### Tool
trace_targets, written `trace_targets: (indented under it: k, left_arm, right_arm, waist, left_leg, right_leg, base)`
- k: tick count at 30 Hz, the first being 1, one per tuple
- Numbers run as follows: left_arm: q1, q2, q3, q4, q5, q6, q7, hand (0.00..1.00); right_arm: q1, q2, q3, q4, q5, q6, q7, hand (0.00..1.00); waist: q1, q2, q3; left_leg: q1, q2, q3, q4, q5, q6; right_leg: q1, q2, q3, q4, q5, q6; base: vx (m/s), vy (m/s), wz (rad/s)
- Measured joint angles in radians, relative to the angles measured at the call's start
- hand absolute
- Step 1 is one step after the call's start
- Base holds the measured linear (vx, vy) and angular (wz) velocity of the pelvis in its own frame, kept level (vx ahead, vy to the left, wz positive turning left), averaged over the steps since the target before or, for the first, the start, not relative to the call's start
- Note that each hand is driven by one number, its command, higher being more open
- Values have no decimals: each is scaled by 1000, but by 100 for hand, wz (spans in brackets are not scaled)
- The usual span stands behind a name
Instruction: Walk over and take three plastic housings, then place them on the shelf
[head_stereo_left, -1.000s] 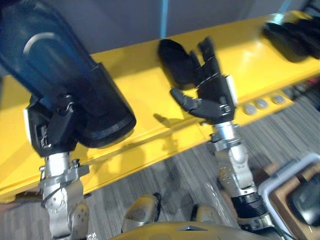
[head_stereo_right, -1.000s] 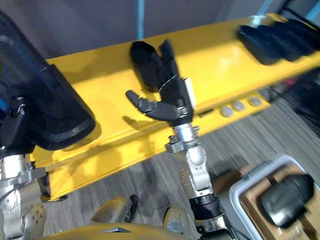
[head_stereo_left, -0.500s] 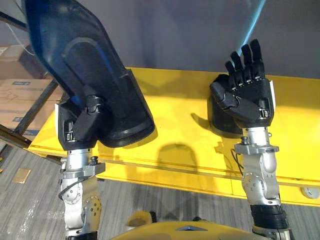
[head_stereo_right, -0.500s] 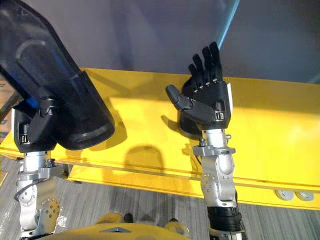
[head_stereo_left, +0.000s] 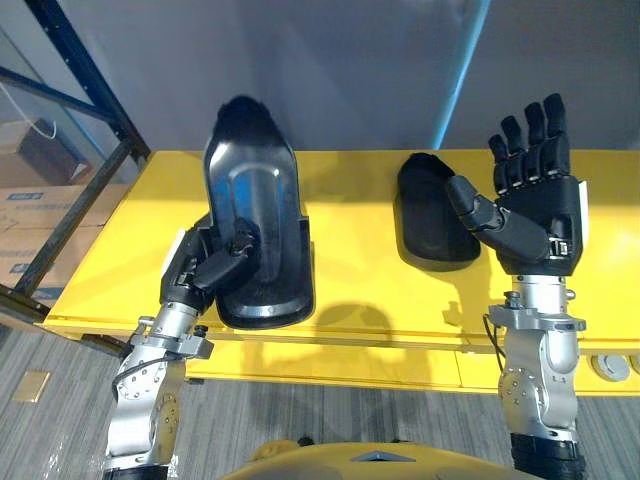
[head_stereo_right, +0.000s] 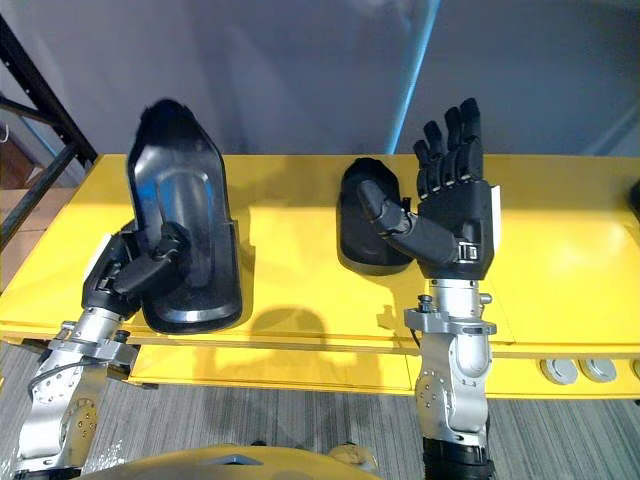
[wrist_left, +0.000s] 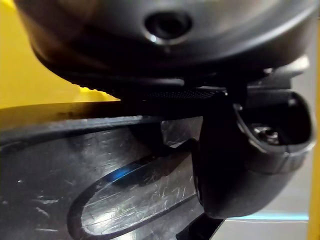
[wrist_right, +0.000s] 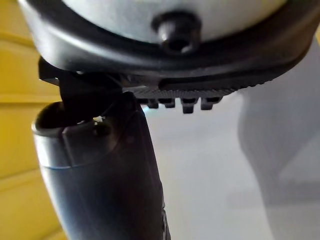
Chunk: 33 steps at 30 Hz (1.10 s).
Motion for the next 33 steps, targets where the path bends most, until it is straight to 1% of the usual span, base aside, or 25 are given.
trace_targets:
  k: [2,4,6,9,13,15,17,22,24,25,28,30,33]
  left_arm:
    - [-26,8,1,62,0,22,6,0]
    - [-65,15,1,131,1,36,23,0]
    - [-93,15,2,173,0,36,38,0]
    - [-134,15,-2,222,0,36,45,0]
    - [-245,17,-13,367,-26,34,98,0]
    - [-280,24,-26,412,-34,32,126,0]
    - [-321,41,-36,462,-43,25,146,0]
    - [-394,54,-50,547,-45,24,154,0]
    - [-419,71,-63,590,-64,24,154,0]
    - [-442,86,-72,620,-72,25,151,100]
    - [-470,91,-77,650,-88,25,153,100]
    - [-475,98,-89,673,-87,32,154,100]
    - [-486,101,-96,674,-87,33,159,100]
  right_arm:
    - [2,-13,-8,-16,1,-4,2,100]
    - [1,-50,-3,-21,-2,-5,5,100]
    - [1,-81,1,-21,-1,-5,12,100]
    - [1,-87,-1,-21,0,-2,27,100]
    - [-10,-91,11,-7,1,2,73,100]
    - [-14,-112,34,2,1,3,87,100]
    - [-24,-127,62,4,1,20,100,100]
    - [-59,-128,95,17,1,47,110,100]
    - [-77,-129,112,34,1,53,111,100]
    - [-87,-132,118,43,2,65,112,100]
    - [-88,-164,135,43,3,73,113,100]
    - [-88,-166,141,44,3,83,118,100]
    - [-88,-165,143,45,3,87,118,100]
  waist:
    - [-6,1,0]
    - [-18,1,-1]
    - [-23,2,-2]
    - [-26,4,-4]
    - [-33,5,-4]
    - [-41,6,-5]
    - [-55,6,-5]
    - [-69,7,-4]
    - [-76,8,-4]
    - [-78,10,-2]
    - [-78,17,2]
    - [-84,20,4]
    - [-82,23,6]
  left_leg:
    - [-1,2,10,-5,6,-1]
    - [-4,6,15,-9,13,0]
    - [-7,8,36,-25,25,1]
    - [-18,7,41,-25,34,3]
    - [-18,7,56,-28,43,3]
    - [-17,5,57,-42,53,7]
    - [-16,3,60,-59,67,8]
    - [-14,2,60,-75,85,8]
    - [-14,3,61,-75,88,9]
    - [-14,3,62,-75,89,9]
    - [-15,1,69,-81,92,10]
    - [-13,0,70,-93,99,10]
    - [-15,0,71,-95,101,10]
  right_leg:
    - [-9,3,13,0,3,0]
    - [-16,8,19,-2,12,-5]
    - [-27,15,41,-17,29,-6]
    - [-42,15,44,-17,37,-8]
    - [-53,16,62,-17,49,-8]
    - [-60,15,66,-17,54,-9]
    - [-69,15,71,-17,60,-9]
    - [-74,17,70,-17,65,-10]
    - [-74,17,71,-16,66,-10]
    - [-76,17,73,-16,68,-9]
    - [-85,17,87,-15,71,-6]
    - [-90,17,89,-15,72,-5]
    - [-94,18,90,-15,73,-6]
  base:
    - [-82,-18,-15]
    - [-100,-24,-9]
    - [-111,-10,-20]
    - [-49,1,-6]
    - [-59,4,-11]
    - [-58,8,-8]
    - [-54,9,-4]
    - [-50,-6,1]
    - [-46,-8,-2]
    - [-35,-4,-3]
    - [-34,5,-9]
    - [-14,4,-6]
    - [0,0,0]
